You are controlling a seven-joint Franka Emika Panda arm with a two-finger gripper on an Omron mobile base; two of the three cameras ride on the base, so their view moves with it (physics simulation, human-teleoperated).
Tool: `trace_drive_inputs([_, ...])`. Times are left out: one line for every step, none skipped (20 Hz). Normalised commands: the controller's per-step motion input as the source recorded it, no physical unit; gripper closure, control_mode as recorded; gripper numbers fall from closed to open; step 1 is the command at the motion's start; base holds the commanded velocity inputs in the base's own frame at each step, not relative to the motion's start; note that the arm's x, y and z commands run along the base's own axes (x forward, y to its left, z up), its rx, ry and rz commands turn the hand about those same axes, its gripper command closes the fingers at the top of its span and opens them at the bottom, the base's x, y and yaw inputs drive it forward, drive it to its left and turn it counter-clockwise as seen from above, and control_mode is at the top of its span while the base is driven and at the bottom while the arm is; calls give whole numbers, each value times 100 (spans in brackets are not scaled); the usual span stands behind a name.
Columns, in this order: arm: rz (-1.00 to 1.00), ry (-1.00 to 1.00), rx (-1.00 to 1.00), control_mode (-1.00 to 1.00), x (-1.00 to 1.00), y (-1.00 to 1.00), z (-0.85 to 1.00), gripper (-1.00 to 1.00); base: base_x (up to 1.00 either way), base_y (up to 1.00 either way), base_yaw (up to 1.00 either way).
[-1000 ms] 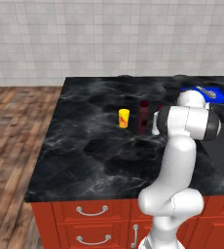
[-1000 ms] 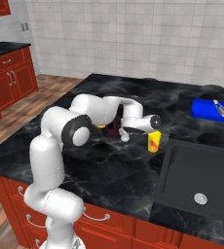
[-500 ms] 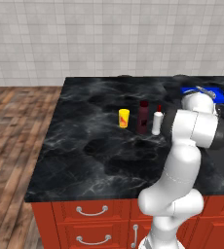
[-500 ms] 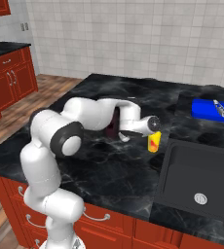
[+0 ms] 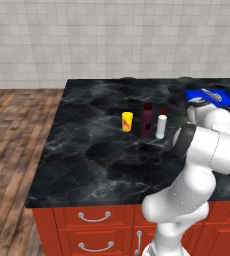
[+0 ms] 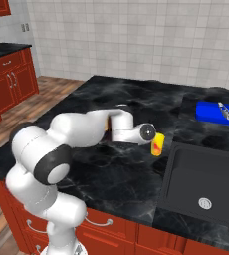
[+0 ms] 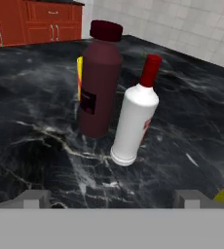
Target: Place the drinks on the dining counter in a tight cluster.
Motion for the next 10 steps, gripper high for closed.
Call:
trace_drive_inputs([-7,0,2,-100,-50,16,26,-100,0,0,0])
trace_drive_inputs([-6,0,6,-100,-52,11,33,-100,0,0,0])
trace_drive_inputs([-6,0,9,-100,-52,10,36,-100,0,0,0])
trace_drive_inputs([-9,0,14,-100,-52,10,42,-100,0,0,0])
trace_drive_inputs([-11,0,17,-100,-47,9,42,-100,0,0,0])
trace_drive_inputs([-10,3,18,-100,-46,5,46,-100,0,0,0])
trace_drive_inputs([-10,4,19,-100,-45,5,44,-100,0,0,0])
trace_drive_inputs([-10,8,19,-100,-42,6,47,-100,0,0,0])
trace_drive_inputs([-10,14,19,-100,-38,8,46,-100,0,0,0])
trace_drive_inputs([-10,14,18,-100,-39,9,46,-100,0,0,0])
